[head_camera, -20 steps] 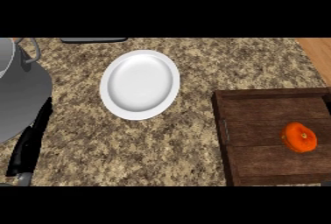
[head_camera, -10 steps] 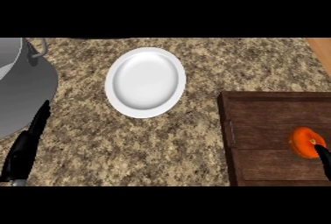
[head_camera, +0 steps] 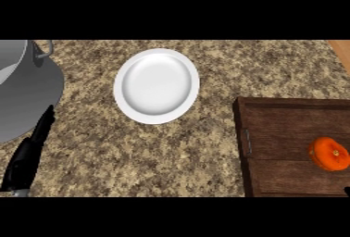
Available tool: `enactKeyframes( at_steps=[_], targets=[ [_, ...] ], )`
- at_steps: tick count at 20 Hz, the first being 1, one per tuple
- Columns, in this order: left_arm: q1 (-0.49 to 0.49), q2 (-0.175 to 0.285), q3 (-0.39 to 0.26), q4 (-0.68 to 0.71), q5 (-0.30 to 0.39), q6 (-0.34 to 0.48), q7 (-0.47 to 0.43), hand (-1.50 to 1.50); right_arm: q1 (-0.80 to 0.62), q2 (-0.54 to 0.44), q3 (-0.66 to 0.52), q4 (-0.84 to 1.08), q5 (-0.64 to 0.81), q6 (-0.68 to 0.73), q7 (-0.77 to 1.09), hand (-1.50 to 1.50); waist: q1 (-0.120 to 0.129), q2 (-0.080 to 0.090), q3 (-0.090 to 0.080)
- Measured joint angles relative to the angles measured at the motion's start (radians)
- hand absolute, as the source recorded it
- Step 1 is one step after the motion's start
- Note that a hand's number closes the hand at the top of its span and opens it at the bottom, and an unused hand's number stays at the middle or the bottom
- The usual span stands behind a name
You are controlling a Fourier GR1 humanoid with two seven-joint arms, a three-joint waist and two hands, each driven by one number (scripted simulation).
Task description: Pick the squash from the tray and place it in the plate
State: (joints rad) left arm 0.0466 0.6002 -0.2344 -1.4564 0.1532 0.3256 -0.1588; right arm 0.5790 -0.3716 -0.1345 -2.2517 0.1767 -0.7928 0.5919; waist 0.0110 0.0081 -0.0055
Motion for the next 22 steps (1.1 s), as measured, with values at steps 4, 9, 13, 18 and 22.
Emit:
enactKeyframes(
  at_steps=[4,9,13,18,22],
  targets=[
    [0.004,-0.008,0.002,0.000,-0.008,-0.007,-0.004,0.00,-0.047,-0.117,-0.047,-0.020,-0.009,0.107,0.220,-1.50,0.005,-0.001,0.002],
    [-0.005,-0.033,0.008,0.023,-0.026,-0.014,-0.006,0.00,-0.155,-0.200,-0.061,0.044,-0.056,0.215,0.364,-1.50,0.001,-0.004,0.004],
    [-0.002,-0.041,0.016,0.028,-0.035,-0.022,-0.008,0.00,-0.214,-0.264,-0.049,0.120,-0.102,0.301,0.420,-1.50,0.001,-0.005,0.005],
    [0.028,-0.046,0.042,0.013,-0.045,-0.041,-0.014,0.00,-0.261,-0.276,-0.044,0.210,-0.157,0.396,0.401,-1.50,-0.004,-0.007,0.006],
    [0.026,-0.056,0.072,0.017,-0.061,-0.066,-0.008,0.00,-0.305,-0.237,-0.020,0.278,-0.150,0.447,0.371,-1.50,-0.007,-0.008,0.006]
  ],
)
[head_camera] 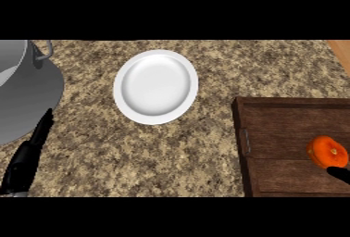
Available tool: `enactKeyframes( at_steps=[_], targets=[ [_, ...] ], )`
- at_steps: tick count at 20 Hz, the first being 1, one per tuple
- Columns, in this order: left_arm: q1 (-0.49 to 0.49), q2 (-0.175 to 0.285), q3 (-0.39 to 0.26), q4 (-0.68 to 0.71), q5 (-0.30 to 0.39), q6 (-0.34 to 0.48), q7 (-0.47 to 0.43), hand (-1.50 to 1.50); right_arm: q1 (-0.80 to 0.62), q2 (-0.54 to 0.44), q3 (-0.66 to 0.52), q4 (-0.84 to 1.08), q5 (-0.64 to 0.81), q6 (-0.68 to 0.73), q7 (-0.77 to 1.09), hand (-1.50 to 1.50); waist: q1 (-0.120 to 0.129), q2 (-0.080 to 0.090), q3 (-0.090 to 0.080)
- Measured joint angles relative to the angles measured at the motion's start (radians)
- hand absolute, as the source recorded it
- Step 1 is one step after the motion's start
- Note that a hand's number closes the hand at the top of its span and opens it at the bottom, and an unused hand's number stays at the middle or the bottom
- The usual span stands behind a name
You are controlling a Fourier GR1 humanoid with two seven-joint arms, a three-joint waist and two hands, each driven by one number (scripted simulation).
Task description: Pick the squash from the tray and place it in the plate
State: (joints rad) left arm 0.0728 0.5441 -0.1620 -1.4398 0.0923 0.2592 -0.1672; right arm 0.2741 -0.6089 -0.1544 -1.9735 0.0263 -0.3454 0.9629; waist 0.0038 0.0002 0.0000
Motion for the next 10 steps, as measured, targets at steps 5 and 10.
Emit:
enactKeyframes(
  at_steps=[5,10],
  targets=[
    [-0.015,-0.028,0.038,0.028,-0.030,-0.030,-0.011,0.00,-0.039,0.044,-0.005,0.047,-0.001,0.070,-0.030,-1.50,-0.003,0.000,0.000],
    [0.027,-0.049,0.051,-0.047,-0.060,-0.037,0.026,0.00,-0.087,0.077,-0.003,0.133,0.006,0.136,-0.060,-1.50,-0.001,-0.001,0.000]
  ],
)
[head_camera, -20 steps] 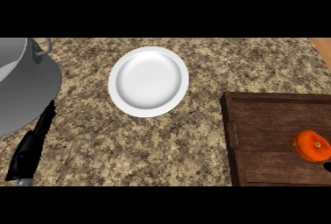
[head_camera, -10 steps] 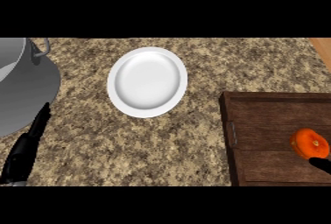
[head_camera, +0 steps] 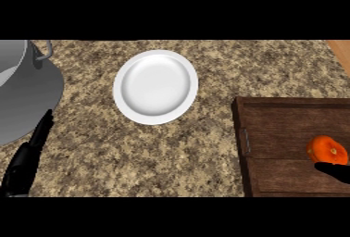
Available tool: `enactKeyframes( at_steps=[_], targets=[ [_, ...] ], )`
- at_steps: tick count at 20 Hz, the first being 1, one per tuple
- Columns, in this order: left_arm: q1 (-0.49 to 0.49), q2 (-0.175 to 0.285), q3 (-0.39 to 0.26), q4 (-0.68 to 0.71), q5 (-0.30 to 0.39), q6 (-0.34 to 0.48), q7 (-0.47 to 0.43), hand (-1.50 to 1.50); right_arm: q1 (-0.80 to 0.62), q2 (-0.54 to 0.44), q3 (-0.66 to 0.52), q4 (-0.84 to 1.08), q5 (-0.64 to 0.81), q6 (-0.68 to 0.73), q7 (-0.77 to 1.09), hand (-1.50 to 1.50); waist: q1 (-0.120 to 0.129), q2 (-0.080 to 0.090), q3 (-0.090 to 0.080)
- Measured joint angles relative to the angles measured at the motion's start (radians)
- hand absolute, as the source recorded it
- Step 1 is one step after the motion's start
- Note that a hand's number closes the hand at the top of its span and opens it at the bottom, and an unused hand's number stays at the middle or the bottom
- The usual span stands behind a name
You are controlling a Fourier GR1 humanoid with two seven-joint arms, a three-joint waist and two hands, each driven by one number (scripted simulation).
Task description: Pick the squash from the tray and place it in the plate
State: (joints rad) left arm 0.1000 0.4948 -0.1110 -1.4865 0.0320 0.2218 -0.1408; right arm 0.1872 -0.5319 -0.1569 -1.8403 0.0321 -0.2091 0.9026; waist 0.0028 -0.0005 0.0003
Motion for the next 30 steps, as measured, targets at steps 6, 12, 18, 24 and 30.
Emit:
enactKeyframes(
  at_steps=[6,12,18,24,30],
  targets=[
    [0.016,-0.038,0.031,-0.027,-0.044,-0.035,0.014,0.00,-0.030,0.066,-0.010,0.055,0.044,0.044,-0.019,-1.50,-0.002,0.000,0.000],
    [-0.010,-0.068,0.085,0.019,-0.073,-0.083,-0.002,0.00,-0.057,0.123,-0.028,0.116,0.081,0.082,-0.074,1.50,-0.003,0.000,0.000],
    [-0.019,-0.102,0.110,0.037,-0.107,-0.099,-0.010,0.00,-0.071,0.170,-0.058,0.158,0.118,0.073,-0.183,1.50,-0.005,-0.002,-0.004],
    [-0.019,-0.127,0.133,0.024,-0.136,-0.126,-0.007,0.00,-0.134,0.171,-0.067,0.233,0.171,0.089,-0.243,1.50,0.002,0.000,-0.002],
    [-0.068,-0.126,0.091,0.006,-0.144,-0.162,-0.020,0.00,-0.301,-0.020,0.129,0.287,0.309,0.304,-0.386,1.50,0.127,0.033,-0.001]
  ],
)
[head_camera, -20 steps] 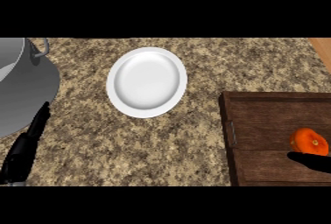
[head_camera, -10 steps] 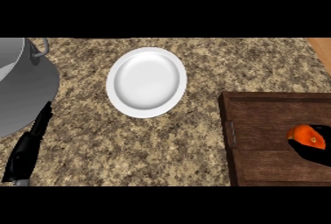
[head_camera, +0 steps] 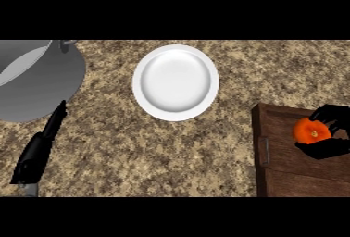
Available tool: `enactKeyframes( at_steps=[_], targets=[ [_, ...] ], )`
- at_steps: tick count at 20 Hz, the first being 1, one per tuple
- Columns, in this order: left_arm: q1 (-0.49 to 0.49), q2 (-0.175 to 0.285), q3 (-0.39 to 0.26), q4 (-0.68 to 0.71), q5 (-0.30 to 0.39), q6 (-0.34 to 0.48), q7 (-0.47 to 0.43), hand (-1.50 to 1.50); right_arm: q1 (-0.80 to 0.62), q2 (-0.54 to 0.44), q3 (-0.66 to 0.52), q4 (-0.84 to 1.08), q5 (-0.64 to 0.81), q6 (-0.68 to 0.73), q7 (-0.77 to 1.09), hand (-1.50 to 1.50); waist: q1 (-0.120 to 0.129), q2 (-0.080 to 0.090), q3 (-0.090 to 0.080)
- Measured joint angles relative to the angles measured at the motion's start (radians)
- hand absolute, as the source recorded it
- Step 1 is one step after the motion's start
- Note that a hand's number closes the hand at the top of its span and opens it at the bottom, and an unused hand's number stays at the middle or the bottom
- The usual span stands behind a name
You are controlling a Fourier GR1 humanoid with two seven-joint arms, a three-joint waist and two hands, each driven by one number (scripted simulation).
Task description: Pick the squash from the tray and place it in the plate
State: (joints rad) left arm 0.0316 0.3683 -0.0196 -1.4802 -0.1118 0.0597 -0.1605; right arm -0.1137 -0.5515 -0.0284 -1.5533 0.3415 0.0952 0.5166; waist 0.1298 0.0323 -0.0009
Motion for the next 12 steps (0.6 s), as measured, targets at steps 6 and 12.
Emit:
enactKeyframes(
  at_steps=[6,12],
  targets=[
    [-0.041,-0.006,-0.022,0.008,-0.009,-0.013,0.007,0.00,-0.214,-0.135,0.109,0.148,0.131,0.098,-0.214,1.50,0.034,0.011,0.004],
    [-0.046,-0.019,-0.020,0.019,-0.015,-0.002,0.024,0.00,-0.434,-0.118,0.129,0.351,0.225,-0.009,-0.429,1.50,0.005,0.002,0.005]
  ],
)
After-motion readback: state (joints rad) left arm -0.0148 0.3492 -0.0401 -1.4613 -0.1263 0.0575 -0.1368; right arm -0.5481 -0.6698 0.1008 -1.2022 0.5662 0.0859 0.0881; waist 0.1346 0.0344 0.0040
